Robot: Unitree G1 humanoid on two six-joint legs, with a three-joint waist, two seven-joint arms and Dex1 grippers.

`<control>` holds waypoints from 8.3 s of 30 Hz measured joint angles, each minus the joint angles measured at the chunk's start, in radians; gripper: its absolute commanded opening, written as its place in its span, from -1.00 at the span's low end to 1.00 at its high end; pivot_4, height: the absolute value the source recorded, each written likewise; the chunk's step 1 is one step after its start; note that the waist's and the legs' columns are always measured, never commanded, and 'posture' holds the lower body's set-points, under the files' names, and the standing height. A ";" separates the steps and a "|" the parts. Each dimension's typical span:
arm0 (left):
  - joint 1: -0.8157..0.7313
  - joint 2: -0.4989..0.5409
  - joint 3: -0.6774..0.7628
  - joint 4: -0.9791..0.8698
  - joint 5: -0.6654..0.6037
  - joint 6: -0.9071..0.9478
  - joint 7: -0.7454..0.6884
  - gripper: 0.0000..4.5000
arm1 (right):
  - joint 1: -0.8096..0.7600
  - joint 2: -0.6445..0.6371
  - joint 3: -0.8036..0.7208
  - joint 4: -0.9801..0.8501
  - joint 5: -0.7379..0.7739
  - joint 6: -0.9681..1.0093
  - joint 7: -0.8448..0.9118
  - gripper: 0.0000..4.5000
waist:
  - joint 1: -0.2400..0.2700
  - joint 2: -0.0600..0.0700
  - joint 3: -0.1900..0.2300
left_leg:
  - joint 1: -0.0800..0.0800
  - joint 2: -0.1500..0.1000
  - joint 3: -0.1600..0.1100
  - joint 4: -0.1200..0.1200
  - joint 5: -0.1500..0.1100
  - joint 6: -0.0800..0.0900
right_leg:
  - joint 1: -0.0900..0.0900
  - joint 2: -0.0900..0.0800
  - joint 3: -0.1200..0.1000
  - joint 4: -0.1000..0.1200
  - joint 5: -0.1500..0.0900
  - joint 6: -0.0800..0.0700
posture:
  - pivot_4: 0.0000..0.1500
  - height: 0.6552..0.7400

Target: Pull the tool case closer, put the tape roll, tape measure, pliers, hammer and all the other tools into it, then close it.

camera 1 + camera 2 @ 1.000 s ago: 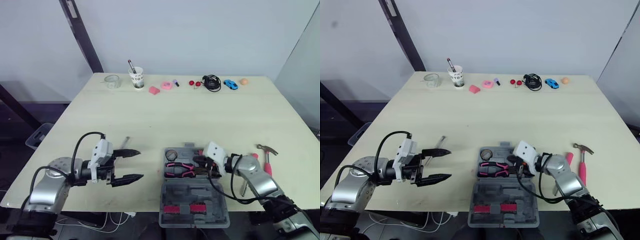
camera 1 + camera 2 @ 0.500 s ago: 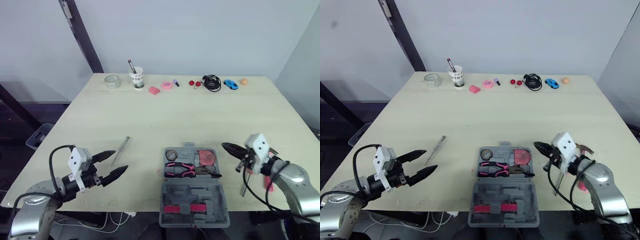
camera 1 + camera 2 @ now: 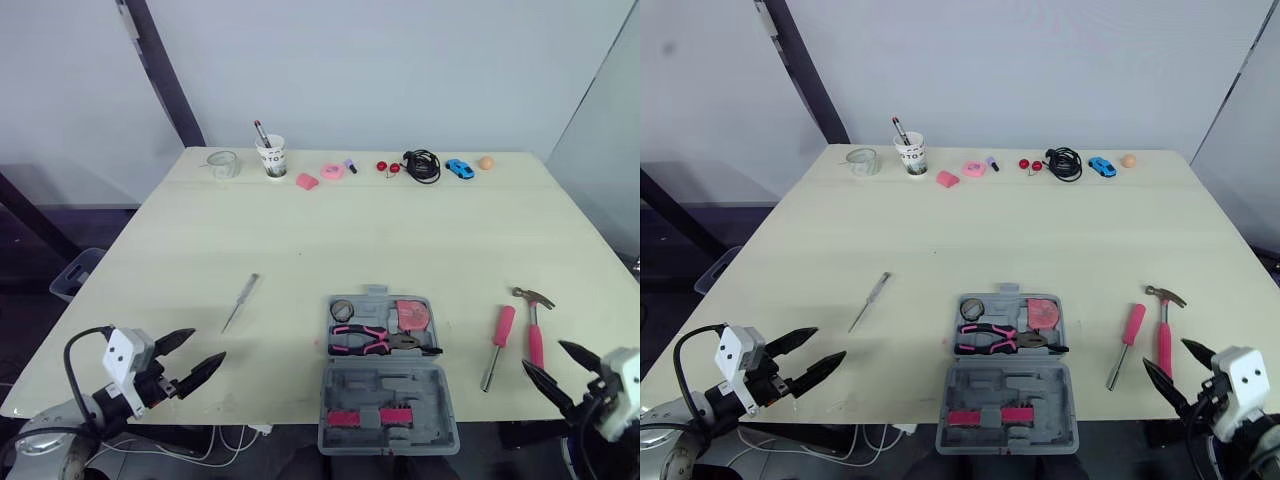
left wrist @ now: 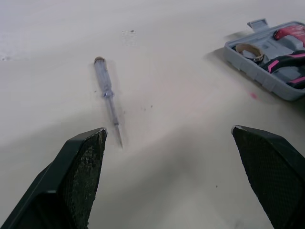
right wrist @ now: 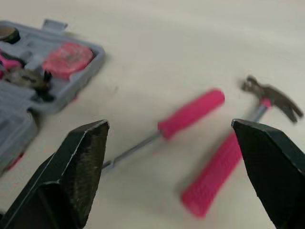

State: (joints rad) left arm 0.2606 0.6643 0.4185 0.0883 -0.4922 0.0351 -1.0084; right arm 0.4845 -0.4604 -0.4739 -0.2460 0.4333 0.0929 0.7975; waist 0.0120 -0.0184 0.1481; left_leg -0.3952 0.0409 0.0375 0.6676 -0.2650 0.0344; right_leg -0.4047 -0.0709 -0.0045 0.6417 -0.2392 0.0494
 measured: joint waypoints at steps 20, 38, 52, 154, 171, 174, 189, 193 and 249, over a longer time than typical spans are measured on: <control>0.014 0.063 -0.037 0.079 0.051 -0.087 -0.124 1.00 | 0.119 -0.051 -0.064 0.018 0.050 -0.039 0.047 0.98 | 0.001 0.000 -0.001 | -0.002 0.001 0.005 -0.003 -0.001 -0.001 | -0.005 -0.010 -0.001 -0.001 0.000 0.000 | 1.00 1.00; -0.338 0.113 -0.408 0.027 0.158 -0.036 -0.315 -0.12 | -0.339 -0.321 0.363 -0.015 -0.074 0.188 0.155 -0.17 | 0.002 -0.001 0.000 | -0.003 -0.003 0.010 -0.002 0.000 0.000 | -0.004 0.001 0.000 0.000 0.001 -0.001 | 1.00 1.00; -0.487 0.069 -0.600 0.182 0.293 -0.040 -0.404 -0.95 | -0.556 -0.301 0.657 0.217 -0.293 0.065 0.267 -0.99 | 0.001 -0.002 0.000 | -0.004 -0.003 0.010 0.001 0.000 0.000 | -0.004 0.002 0.000 0.001 0.002 0.001 | 1.00 1.00; -0.709 -0.170 -0.605 0.513 0.423 -0.124 -0.187 -0.95 | -0.808 -0.073 0.691 0.530 -0.475 -0.029 0.190 -0.99 | -0.020 -0.001 -0.002 | 0.001 -0.002 0.007 0.004 0.000 0.000 | 0.002 0.005 0.001 0.002 0.007 0.004 | 1.00 1.00; -0.715 -0.166 -0.603 0.532 0.428 -0.150 -0.186 -0.95 | -0.841 -0.052 0.691 0.576 -0.487 -0.042 0.173 -0.99 | -0.024 -0.001 -0.002 | 0.001 -0.002 0.007 0.004 0.000 0.000 | 0.002 0.005 0.001 0.002 0.007 0.004 | 1.00 1.00; -0.714 -0.165 -0.603 0.532 0.429 -0.150 -0.186 -0.95 | -0.841 -0.046 0.691 0.582 -0.490 -0.054 0.162 -0.99 | -0.025 -0.001 -0.002 | 0.001 -0.002 0.007 0.004 0.000 0.000 | 0.002 0.005 0.001 0.002 0.007 0.004 | 1.00 1.00; -0.718 -0.162 -0.602 0.538 0.429 -0.151 -0.186 -0.95 | -0.843 -0.031 0.690 0.587 -0.492 -0.059 0.150 -0.99 | -0.026 -0.001 -0.002 | 0.001 -0.002 0.007 0.004 0.000 0.000 | 0.002 0.006 0.001 0.002 0.007 0.004 | 1.00 1.00; -0.727 -0.162 -0.602 0.552 0.429 -0.153 -0.187 -0.95 | -0.843 -0.028 0.690 0.589 -0.492 -0.059 0.149 -0.99 | -0.026 -0.001 -0.002 | 0.001 -0.002 0.007 0.004 0.000 0.000 | 0.002 0.006 0.001 0.002 0.007 0.004 | 1.00 1.00; -0.750 -0.187 -0.585 0.599 0.453 -0.191 -0.147 -0.95 | -0.852 -0.024 0.684 0.617 -0.497 -0.079 0.116 -0.99 | -0.024 -0.001 -0.002 | 0.001 -0.002 0.007 0.004 0.000 0.000 | 0.002 0.006 0.001 0.002 0.007 0.004 | 1.00 1.00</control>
State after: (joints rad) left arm -0.4894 0.4771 -0.1661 0.6874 -0.0396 -0.1554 -1.1555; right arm -0.3680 -0.4839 0.2100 0.3706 -0.0632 0.0138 0.9132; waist -0.0122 -0.0196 0.1460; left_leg -0.3944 0.0393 0.0450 0.6714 -0.2646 0.0348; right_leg -0.4031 -0.0653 -0.0031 0.6439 -0.2320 0.0536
